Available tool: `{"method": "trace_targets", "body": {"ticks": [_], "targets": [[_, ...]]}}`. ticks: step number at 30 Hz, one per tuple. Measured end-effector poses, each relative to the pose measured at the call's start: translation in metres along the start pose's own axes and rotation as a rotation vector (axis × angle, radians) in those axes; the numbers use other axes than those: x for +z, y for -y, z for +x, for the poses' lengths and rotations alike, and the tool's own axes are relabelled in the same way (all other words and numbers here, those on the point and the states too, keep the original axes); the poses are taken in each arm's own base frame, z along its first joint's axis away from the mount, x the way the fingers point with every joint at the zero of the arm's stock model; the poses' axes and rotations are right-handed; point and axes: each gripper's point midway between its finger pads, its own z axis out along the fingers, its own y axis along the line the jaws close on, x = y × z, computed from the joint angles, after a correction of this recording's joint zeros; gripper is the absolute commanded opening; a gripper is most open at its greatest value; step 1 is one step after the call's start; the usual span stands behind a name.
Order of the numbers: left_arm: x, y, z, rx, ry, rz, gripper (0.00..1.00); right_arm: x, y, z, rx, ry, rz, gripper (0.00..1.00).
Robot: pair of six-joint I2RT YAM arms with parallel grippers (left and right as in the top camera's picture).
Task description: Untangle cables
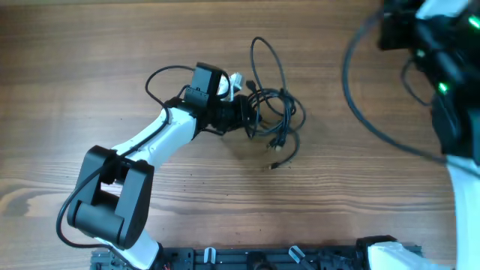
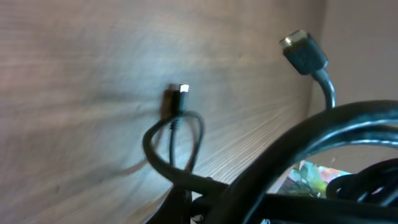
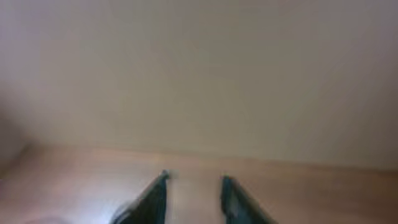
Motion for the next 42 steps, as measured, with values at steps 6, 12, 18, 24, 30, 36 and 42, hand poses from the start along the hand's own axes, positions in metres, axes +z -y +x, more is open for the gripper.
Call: {"method": "trace_targets", "body": {"ticks": [6, 12, 18, 24, 30, 36, 42], "targets": [[-0.016, 0.062, -0.028, 0.239, 0.075, 0.298, 0.04, 0.049, -0.015, 0.071, 0.036, -0.258, -0.162, 0.49], [-0.03, 0.085, -0.023, 0.334, 0.045, 0.432, 0.04, 0.047, -0.042, 0.088, 0.015, -0.325, -0.346, 0.5], [-0.031, 0.087, -0.021, 0.325, 0.03, 0.445, 0.04, 0.055, -0.061, 0.13, 0.03, -0.468, -0.524, 0.49], [-0.031, 0.087, -0.021, 0.307, 0.026, 0.445, 0.04, 0.057, -0.069, 0.154, 0.048, -0.547, -0.619, 0.49], [-0.031, 0.086, -0.022, 0.28, 0.027, 0.439, 0.04, 0.062, -0.075, 0.17, 0.039, -0.59, -0.66, 0.5], [-0.025, 0.074, -0.024, 0.191, 0.028, 0.382, 0.04, 0.065, -0.074, 0.175, 0.076, -0.623, -0.613, 0.53], [-0.02, 0.057, -0.039, 0.027, 0.09, 0.285, 0.04, 0.069, -0.058, 0.185, 0.157, -0.692, -0.473, 0.54]]}}
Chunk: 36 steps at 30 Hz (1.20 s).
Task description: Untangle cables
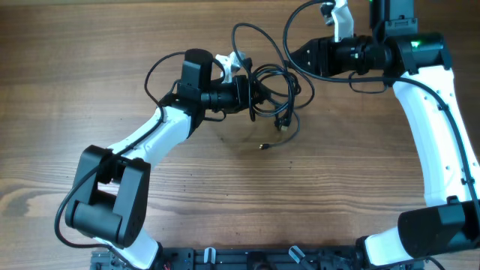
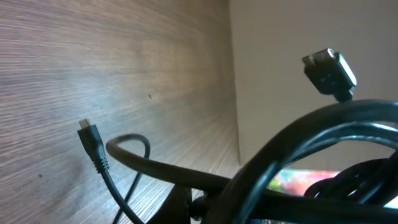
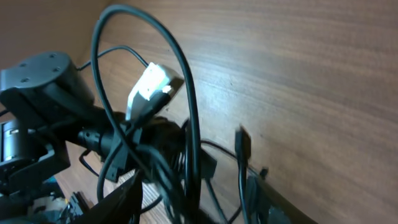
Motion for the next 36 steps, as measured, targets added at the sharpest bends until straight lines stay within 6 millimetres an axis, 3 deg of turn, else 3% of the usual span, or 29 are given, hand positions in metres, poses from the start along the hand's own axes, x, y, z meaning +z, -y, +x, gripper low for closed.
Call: {"method": "trace_targets", "body": {"ticks": [12, 17, 25, 30, 36], "targets": [[-0.019, -0.012, -0.032, -0.161, 0.117, -0.018, 0.04, -0.001, 0.009, 0.016, 0.069, -0.061, 0.057, 0.48], [-0.019, -0.011, -0.032, -0.175, 0.116, -0.017, 0.04, 0.003, 0.008, 0.016, 0.058, -0.063, 0.07, 0.47], [-0.019, -0.013, -0.03, -0.189, 0.111, -0.023, 0.04, 0.035, 0.0, 0.025, 0.033, -0.129, 0.04, 0.41], [-0.019, -0.017, -0.029, -0.203, 0.113, -0.039, 0.04, 0.041, 0.002, 0.021, 0.02, -0.117, 0.037, 0.37], [-0.012, -0.013, -0.023, -0.044, 0.091, -0.043, 0.04, 0.041, 0.002, 0.012, -0.003, -0.082, 0.037, 0.37]]}}
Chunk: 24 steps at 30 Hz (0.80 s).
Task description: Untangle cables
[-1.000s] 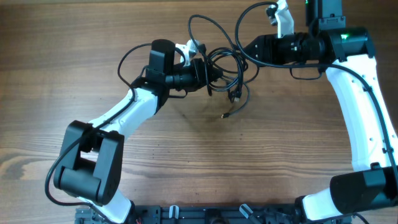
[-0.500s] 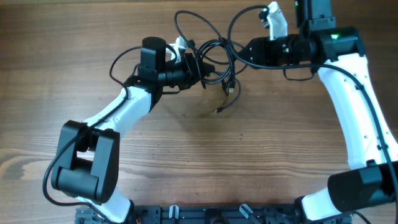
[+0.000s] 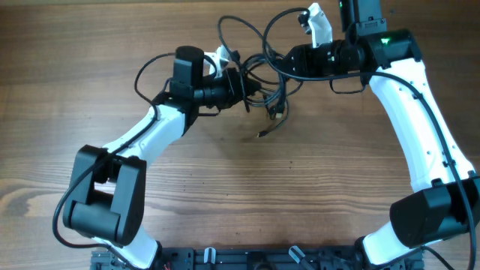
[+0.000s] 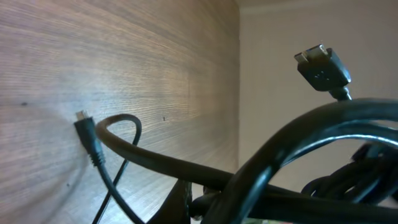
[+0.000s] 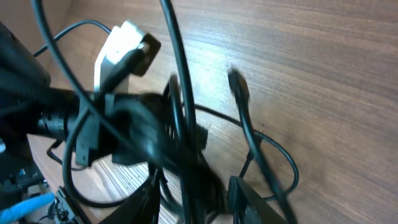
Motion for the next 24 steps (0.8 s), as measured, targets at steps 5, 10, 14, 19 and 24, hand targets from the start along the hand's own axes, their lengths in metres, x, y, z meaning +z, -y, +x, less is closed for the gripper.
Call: {"method": "trace_targets", "body": {"ticks": [5, 10, 14, 19, 24], "targets": [[0.002, 0.002, 0.002, 0.214, -0.006, 0.005, 0.04, -0.009, -0.002, -0.01, -0.026, 0.04, 0.019, 0.38], [0.002, 0.014, 0.003, 0.468, -0.007, 0.061, 0.04, -0.04, -0.005, -0.024, -0.051, 0.124, 0.066, 0.39], [0.001, 0.029, -0.005, 0.58, 0.033, 0.108, 0.04, -0.052, 0.009, -0.026, -0.004, 0.144, 0.092, 0.39], [-0.001, 0.042, -0.008, 0.647, 0.058, 0.151, 0.04, -0.054, 0.017, -0.01, 0.061, 0.091, 0.107, 0.39], [-0.003, 0.05, -0.008, 0.686, 0.06, 0.189, 0.04, -0.053, 0.006, -0.009, 0.039, 0.083, 0.044, 0.45]]}}
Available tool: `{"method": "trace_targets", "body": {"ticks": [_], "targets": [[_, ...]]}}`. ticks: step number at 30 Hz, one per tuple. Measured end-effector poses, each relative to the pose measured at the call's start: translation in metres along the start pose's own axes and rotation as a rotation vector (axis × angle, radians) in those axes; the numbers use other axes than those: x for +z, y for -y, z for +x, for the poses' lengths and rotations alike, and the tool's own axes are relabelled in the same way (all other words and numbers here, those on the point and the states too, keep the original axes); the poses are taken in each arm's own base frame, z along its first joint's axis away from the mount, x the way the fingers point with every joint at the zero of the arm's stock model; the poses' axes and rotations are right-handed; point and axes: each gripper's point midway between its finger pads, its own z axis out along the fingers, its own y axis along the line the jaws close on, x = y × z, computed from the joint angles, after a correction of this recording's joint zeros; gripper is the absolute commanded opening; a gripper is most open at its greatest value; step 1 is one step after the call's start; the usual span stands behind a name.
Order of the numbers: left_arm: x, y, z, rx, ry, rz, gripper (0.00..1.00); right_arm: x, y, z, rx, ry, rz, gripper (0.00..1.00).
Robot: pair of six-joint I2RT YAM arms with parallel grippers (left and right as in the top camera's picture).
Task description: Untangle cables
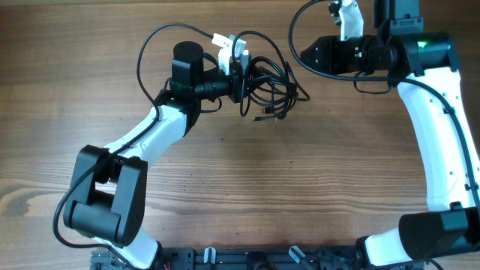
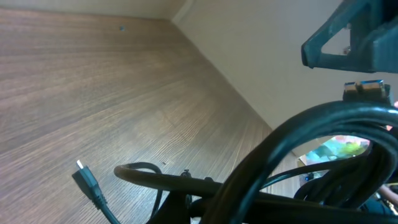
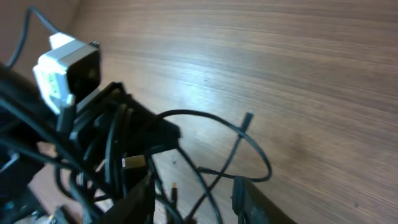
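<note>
A tangle of black cables (image 1: 268, 86) hangs at my left gripper (image 1: 238, 76), which is shut on it; a white plug (image 1: 225, 43) sticks up beside it. The left wrist view is filled by thick black loops (image 2: 292, 155) that hide the left gripper (image 2: 193, 208), and a small plug end (image 2: 87, 180) dangles over the wood. My right gripper (image 1: 306, 54) stands open just right of the tangle. In the right wrist view the right gripper (image 3: 193, 190) faces the bundle, with thin cable loops (image 3: 249, 155) and the white plug (image 3: 65, 65) in front of it.
The wooden table (image 1: 240, 187) stretches toward the front edge, where a black rail (image 1: 247, 259) runs. The left arm (image 1: 135, 150) crosses the left half and the right arm (image 1: 435, 127) runs down the right side.
My right gripper has drawn back to the right, from among the cables to just beside them. The left gripper still holds the tangle, which now hangs more compactly, and its wrist has turned.
At first my left gripper held the tangle near the table's middle while the right arm was off at the far right. Then the right gripper stood close to the tangle's right side, then in among its loops. Now it is open beside the bundle.
</note>
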Motion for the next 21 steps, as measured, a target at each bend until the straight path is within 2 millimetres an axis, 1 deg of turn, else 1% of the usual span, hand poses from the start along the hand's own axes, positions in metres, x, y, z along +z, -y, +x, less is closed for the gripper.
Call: {"method": "trace_targets", "body": {"ticks": [2, 7, 10, 14, 17, 19, 21], "targets": [[0.0, 0.001, 0.0, 0.004, 0.001, 0.004, 0.04, 0.0, -0.008, 0.006, -0.025, -0.023, -0.047, 0.49], [0.0, 0.001, -0.001, -0.002, 0.004, 0.004, 0.04, -0.002, -0.014, 0.026, -0.135, -0.094, -0.089, 0.57], [-0.005, -0.008, -0.005, -0.123, 0.022, -0.025, 0.04, -0.004, -0.014, 0.033, -0.218, -0.114, -0.101, 0.59], [-0.022, -0.027, -0.016, -0.373, 0.074, -0.073, 0.04, -0.007, -0.008, 0.036, -0.309, -0.119, -0.112, 0.59], [-0.031, -0.036, -0.02, -0.538, 0.101, -0.081, 0.04, -0.002, -0.008, 0.037, -0.359, -0.119, -0.152, 0.59], [-0.032, -0.034, -0.02, -0.608, 0.094, -0.063, 0.04, 0.005, -0.008, 0.034, -0.387, -0.111, -0.182, 0.59], [-0.031, -0.025, -0.016, -0.654, 0.057, -0.017, 0.04, 0.012, -0.006, 0.029, -0.409, -0.092, -0.2, 0.58]]}}
